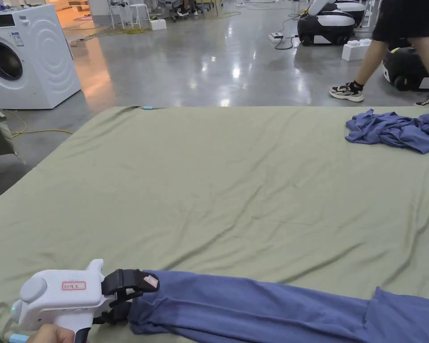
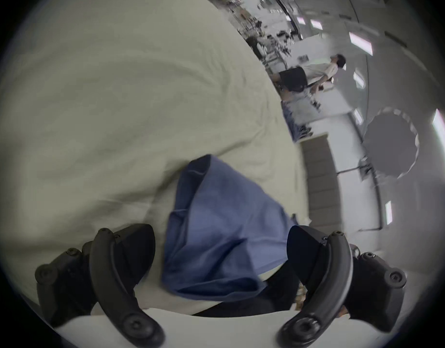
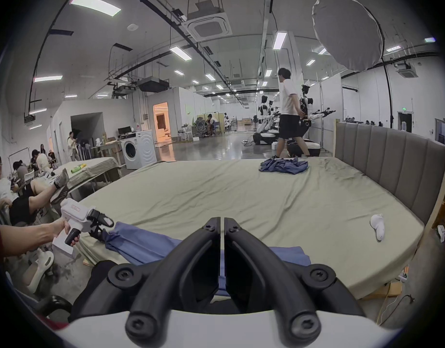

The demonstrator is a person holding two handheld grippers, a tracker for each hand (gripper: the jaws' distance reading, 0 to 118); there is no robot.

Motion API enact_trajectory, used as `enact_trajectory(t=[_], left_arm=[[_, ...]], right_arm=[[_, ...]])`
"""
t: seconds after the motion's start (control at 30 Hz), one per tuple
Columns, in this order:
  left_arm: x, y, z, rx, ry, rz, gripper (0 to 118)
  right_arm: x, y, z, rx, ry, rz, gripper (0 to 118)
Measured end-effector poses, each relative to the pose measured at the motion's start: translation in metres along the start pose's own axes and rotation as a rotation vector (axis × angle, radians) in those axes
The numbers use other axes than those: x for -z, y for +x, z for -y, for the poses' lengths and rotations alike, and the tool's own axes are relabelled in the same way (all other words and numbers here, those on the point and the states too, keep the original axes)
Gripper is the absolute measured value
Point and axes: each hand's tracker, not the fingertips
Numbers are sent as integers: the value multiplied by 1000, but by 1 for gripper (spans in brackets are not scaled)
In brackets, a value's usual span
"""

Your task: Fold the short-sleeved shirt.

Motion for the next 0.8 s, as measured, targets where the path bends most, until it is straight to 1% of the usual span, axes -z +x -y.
enact_trajectory(t=[0.03,0.07,0.1,0.13,0.23,0.3,0.4,0.43,0.47,0.57,0.6,0.7,0.73,0.77,0.8], left_arm=[[7,-1,0,-26,-21,7,114],[10,-2,-2,-32,-29,27,104],[19,-2,-2,-46,-46,61,75],[28,-1,-1,-50,-61,36,14],[41,4,1,-27,-53,-4,14],[32,20,2,13,-6,-36,14],[21,76,7,213,-12,-78,14],[22,93,10,251,-23,-65,14],[28,119,21,282,-49,-16,14],[73,171,44,364,-154,26,14],[91,168,44,386,-182,37,14],[146,189,63,423,-257,59,14],[161,192,68,444,-265,53,19],[173,195,72,468,-275,27,37],[185,195,76,478,-279,-17,63]], right_arm=[[1,0,1,5,-11,-5,5],[3,1,2,12,-24,-17,5],[5,1,2,14,-34,-23,5],[5,0,2,10,-39,-21,5],[2,1,3,-1,-47,-7,5],[-4,5,2,12,-42,-8,5],[-5,11,4,26,-58,3,5],[-3,12,5,27,-66,11,5],[-1,14,5,29,-75,12,5],[4,15,7,26,-85,24,5],[3,16,6,29,-85,25,5],[-2,17,5,43,-76,23,5],[-4,18,5,41,-76,24,5],[-5,18,5,37,-77,28,5],[-6,19,5,34,-83,34,5]])
